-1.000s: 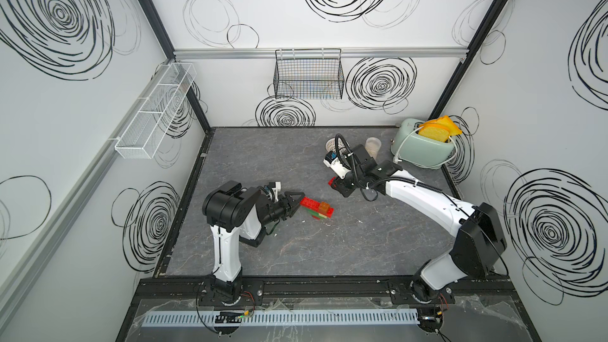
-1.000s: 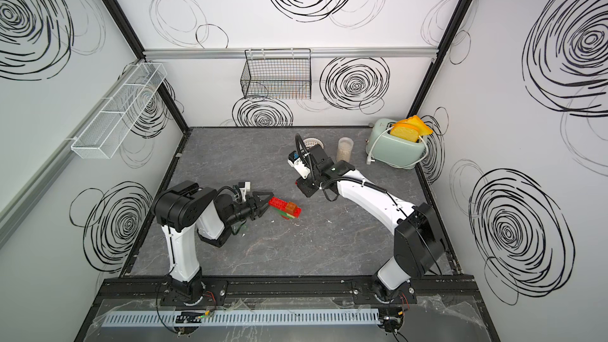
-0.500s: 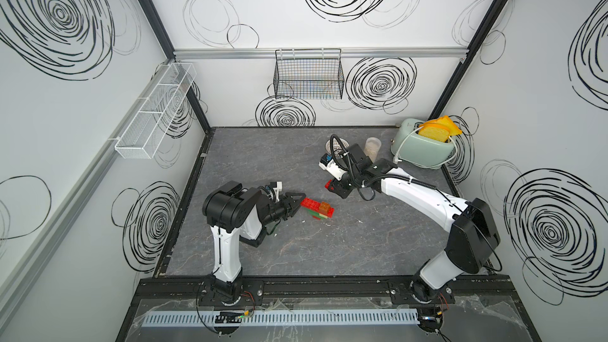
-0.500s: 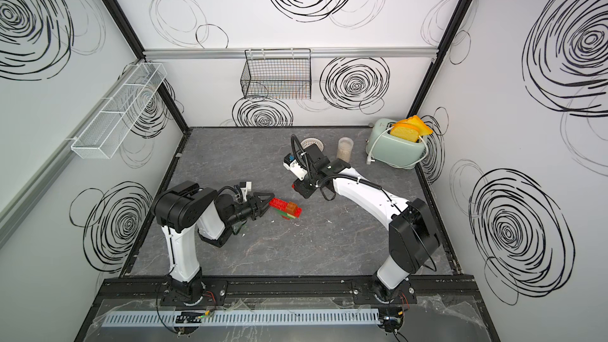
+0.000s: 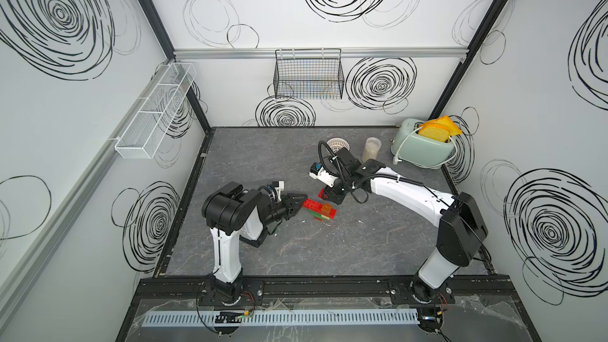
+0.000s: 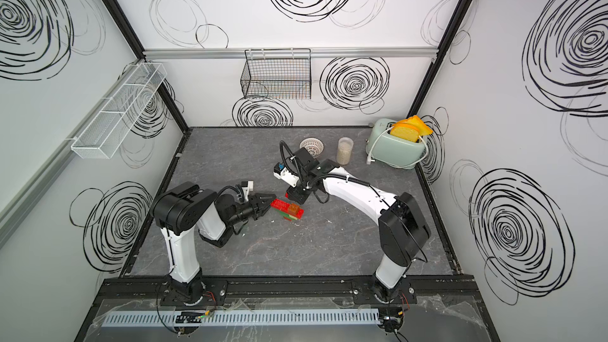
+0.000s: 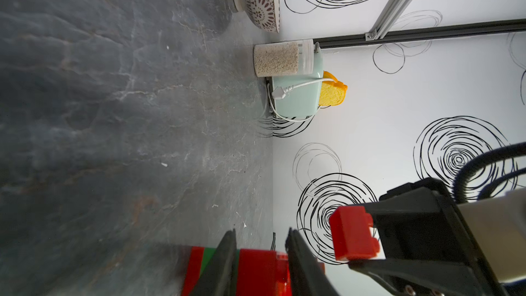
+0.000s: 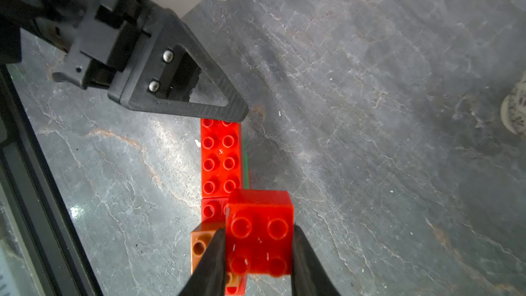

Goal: Assemble a heart with lego
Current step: Assemble the lego brick with the lego brick.

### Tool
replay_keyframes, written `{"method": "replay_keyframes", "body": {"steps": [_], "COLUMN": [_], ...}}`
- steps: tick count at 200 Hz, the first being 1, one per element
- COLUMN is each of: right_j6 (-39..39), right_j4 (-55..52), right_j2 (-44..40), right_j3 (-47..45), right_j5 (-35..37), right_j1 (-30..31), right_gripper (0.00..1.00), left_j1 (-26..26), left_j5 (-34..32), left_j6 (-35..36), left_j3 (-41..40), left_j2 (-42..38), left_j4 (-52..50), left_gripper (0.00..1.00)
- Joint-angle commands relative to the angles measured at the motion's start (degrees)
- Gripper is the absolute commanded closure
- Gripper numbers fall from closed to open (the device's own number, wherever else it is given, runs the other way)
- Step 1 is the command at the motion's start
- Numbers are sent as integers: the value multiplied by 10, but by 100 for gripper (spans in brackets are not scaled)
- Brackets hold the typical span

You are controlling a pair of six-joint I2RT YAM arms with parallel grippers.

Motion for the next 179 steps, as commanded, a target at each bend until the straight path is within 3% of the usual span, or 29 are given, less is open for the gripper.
{"method": "replay_keyframes", "body": {"steps": [1,57,116,149,179], "right_j6": [-19,-28,-26,-26,-26], "right_j4": [-26,-43,-40,-40,-40], "right_j2": [1,9,12,13,14], "right_j3": [18,31,33,27,28], "right_j5": [-13,-14,-12,-13,-13], "right_j1": [6,11,10,10,12], "right_gripper": [73,73,73,73,73], "left_j1": [-6,-13,-12,-14,-16], "left_j5": [-3,3,4,3,3], "left_j6": [-6,-3,-7,-7,-8], "left_j3": [2,8,-2,-9,-8], "left_j2": [-18,-18,-14,-19,-16], "left_j4": [130,130,130,131,130], "left_gripper": [68,72,55,54,60]}}
